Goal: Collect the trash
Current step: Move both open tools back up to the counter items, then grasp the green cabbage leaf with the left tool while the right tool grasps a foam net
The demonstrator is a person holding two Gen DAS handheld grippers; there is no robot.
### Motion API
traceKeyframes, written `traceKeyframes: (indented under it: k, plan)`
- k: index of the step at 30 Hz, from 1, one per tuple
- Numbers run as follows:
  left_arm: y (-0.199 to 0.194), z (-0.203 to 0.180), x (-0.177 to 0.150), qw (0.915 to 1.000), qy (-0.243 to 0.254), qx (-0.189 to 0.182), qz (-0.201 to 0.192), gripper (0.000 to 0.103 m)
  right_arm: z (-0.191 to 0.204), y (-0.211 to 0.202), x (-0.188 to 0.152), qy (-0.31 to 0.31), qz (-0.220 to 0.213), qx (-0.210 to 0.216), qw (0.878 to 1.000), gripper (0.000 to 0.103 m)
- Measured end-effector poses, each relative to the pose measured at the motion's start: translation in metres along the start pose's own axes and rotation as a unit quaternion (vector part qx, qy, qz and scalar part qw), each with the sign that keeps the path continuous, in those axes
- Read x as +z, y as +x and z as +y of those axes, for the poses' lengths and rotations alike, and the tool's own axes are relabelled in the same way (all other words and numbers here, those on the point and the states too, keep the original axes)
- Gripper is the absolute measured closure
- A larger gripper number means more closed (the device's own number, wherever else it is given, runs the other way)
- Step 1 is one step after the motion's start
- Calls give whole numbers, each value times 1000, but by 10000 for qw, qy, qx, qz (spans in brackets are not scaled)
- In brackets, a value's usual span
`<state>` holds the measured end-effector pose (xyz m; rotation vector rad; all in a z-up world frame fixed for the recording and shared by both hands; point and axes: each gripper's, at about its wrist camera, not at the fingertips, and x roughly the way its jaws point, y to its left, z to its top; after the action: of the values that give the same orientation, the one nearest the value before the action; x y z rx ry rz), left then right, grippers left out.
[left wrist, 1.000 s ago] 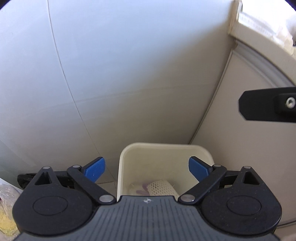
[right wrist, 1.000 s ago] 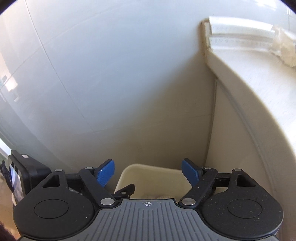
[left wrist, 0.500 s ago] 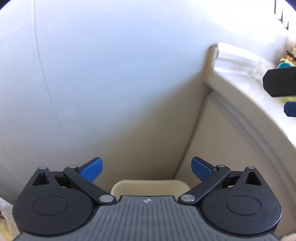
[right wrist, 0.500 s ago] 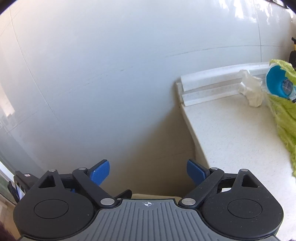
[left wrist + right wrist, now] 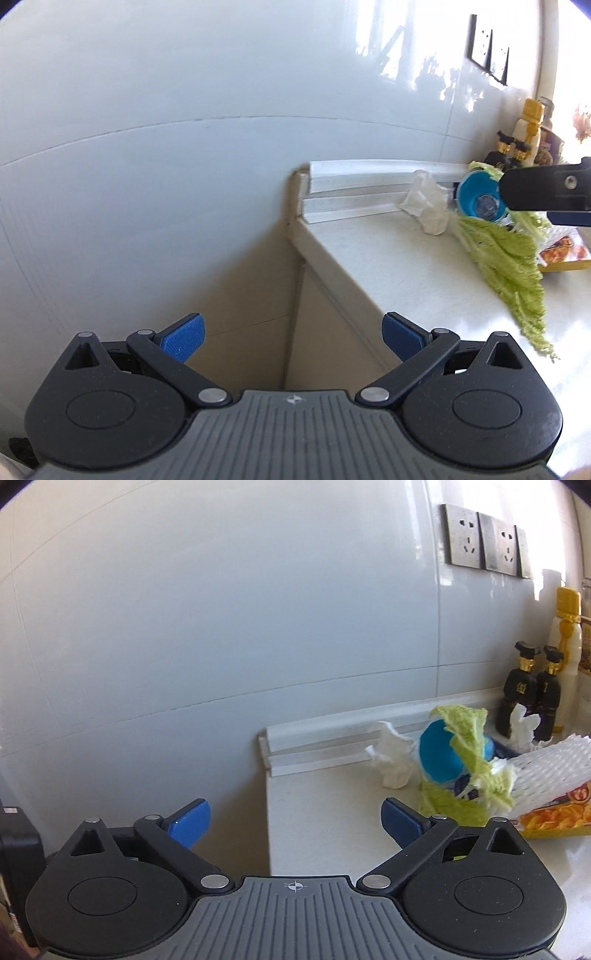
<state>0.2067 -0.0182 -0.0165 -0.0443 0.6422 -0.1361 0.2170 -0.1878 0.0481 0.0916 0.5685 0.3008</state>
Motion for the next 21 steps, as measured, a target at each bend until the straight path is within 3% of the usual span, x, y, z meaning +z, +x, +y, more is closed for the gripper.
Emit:
traceKeyframes:
  k: [7,11,17,21]
  plan:
    - [2,-43,12,9989,292,-341,-151,1,-57,-16,7,251,-504,-137,9983,3]
    - [13,-65,16,9969,372,-680,-167,1,-102,-20,5,947,-748,-155,9926,3]
    - [29,-94,19,9898,396,-1362,-107,13,-147,-24,-7,1828,-931,-182,9786,3]
    - [42,-106,23,9838,195,-1780,-37,21,-170,-23,-17,2468,-1053,-343,9627,4]
